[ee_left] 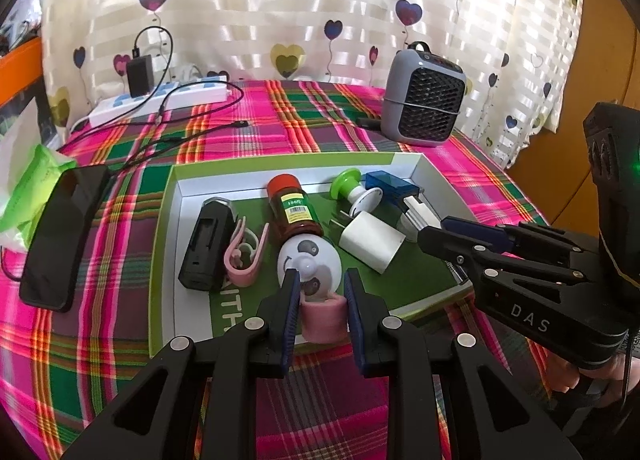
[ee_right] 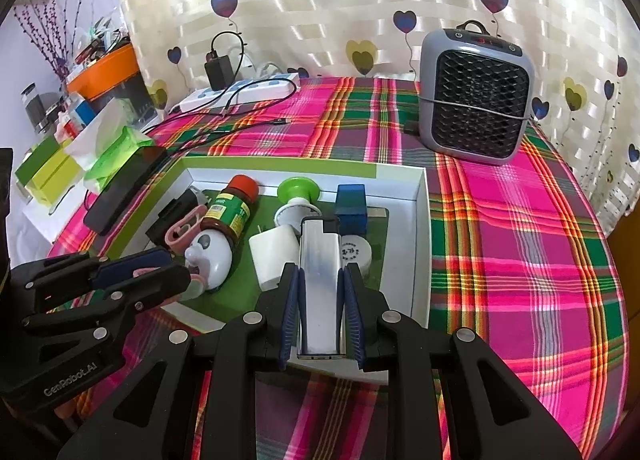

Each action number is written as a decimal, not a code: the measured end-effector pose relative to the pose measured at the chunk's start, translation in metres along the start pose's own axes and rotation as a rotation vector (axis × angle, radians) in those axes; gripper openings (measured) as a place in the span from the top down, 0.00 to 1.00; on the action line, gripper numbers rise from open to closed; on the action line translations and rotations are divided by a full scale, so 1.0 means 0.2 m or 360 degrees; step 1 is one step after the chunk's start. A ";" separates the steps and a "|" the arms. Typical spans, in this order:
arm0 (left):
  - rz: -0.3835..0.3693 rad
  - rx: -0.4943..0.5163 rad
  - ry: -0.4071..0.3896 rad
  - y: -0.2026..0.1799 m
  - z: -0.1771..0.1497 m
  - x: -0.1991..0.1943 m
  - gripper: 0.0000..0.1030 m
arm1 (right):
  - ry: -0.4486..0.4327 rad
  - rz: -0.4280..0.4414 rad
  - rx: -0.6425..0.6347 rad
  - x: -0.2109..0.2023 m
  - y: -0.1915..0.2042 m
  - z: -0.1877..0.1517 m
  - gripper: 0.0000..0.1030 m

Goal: Organize rigid objects
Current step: 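Lower the pink clip and silver device into the box with both grippers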

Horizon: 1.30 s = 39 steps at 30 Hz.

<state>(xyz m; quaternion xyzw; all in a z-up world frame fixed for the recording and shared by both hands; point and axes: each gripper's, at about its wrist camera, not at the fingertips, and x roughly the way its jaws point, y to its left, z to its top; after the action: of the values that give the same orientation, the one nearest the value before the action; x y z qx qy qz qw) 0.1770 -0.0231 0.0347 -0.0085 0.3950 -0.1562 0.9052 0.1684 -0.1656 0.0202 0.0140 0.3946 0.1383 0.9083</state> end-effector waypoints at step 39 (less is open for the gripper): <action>0.0005 -0.0016 0.0038 0.00 -0.01 0.03 0.77 | 0.0046 0.0042 0.0021 0.05 -0.01 -0.01 0.76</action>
<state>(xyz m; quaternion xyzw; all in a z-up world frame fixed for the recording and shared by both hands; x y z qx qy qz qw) 0.1801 -0.0244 0.0283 -0.0105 0.4067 -0.1530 0.9006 0.1742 -0.1641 0.0107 0.0230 0.4085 0.1478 0.9004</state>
